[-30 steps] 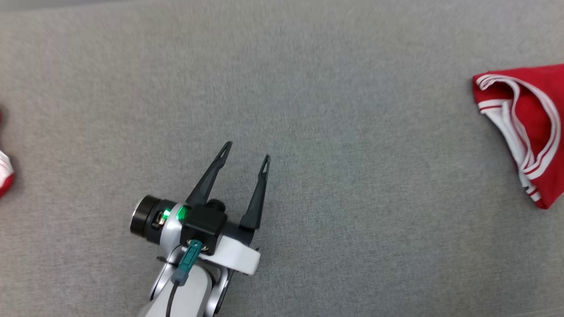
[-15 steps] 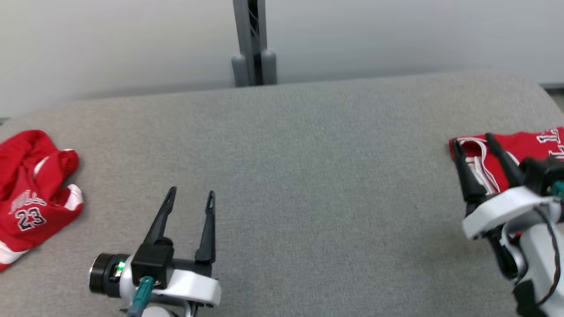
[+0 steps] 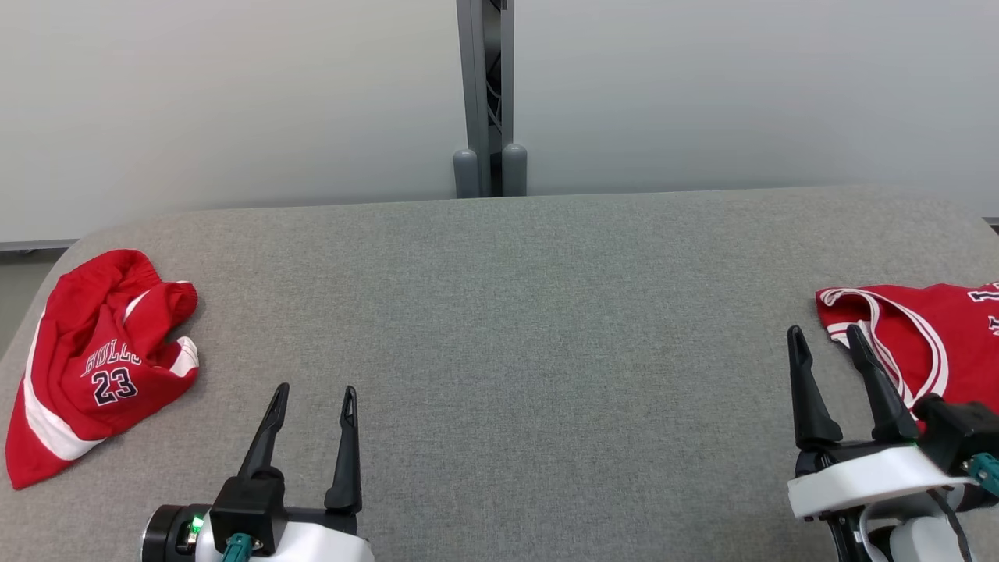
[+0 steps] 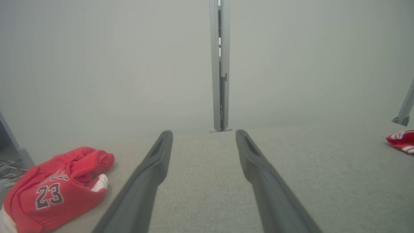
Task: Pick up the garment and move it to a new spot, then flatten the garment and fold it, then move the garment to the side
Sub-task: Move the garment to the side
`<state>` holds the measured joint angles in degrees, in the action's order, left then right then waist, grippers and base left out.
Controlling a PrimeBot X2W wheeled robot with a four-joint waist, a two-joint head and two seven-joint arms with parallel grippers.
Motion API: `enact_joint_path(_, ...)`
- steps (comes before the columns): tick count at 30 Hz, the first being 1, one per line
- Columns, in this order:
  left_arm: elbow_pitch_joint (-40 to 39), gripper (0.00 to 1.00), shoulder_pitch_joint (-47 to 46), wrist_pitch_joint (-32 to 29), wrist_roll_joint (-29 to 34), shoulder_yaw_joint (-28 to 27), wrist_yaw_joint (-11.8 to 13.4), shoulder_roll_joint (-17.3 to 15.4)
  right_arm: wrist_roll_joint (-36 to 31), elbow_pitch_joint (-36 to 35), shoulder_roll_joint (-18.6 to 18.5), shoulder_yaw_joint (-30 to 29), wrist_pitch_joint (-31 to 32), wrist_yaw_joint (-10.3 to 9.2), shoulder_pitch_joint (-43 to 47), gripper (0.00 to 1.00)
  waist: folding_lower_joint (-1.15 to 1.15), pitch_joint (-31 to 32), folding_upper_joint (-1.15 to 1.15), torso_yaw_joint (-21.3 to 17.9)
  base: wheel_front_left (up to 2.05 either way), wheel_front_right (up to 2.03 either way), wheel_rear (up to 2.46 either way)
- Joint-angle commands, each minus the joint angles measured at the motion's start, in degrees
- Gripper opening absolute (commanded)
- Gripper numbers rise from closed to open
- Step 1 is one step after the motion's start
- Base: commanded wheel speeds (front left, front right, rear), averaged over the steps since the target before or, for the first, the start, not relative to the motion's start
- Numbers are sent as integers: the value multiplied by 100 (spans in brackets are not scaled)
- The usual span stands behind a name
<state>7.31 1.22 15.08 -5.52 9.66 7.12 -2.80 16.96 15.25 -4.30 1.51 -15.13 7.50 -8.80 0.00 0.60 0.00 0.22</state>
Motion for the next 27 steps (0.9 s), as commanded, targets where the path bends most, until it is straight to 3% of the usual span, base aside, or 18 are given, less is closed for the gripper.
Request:
enact_joint_path(1,16,100,66,0,-49,13,-3,-22,-66,-122,35,-54,-6,-2,158,100,0,24,0,20,0,0,0)
enact_joint_path(9,91,100,139,0,-183,150,-47,-23,-375,-414,121,-230,-7,-2,590,100,0,76,0,18,0,0,0)
enact_joint_path(27,47,100,145,0,-168,189,-50,-23,-312,-354,129,-209,-7,-2,699,100,0,98,0,-8,0,0,0)
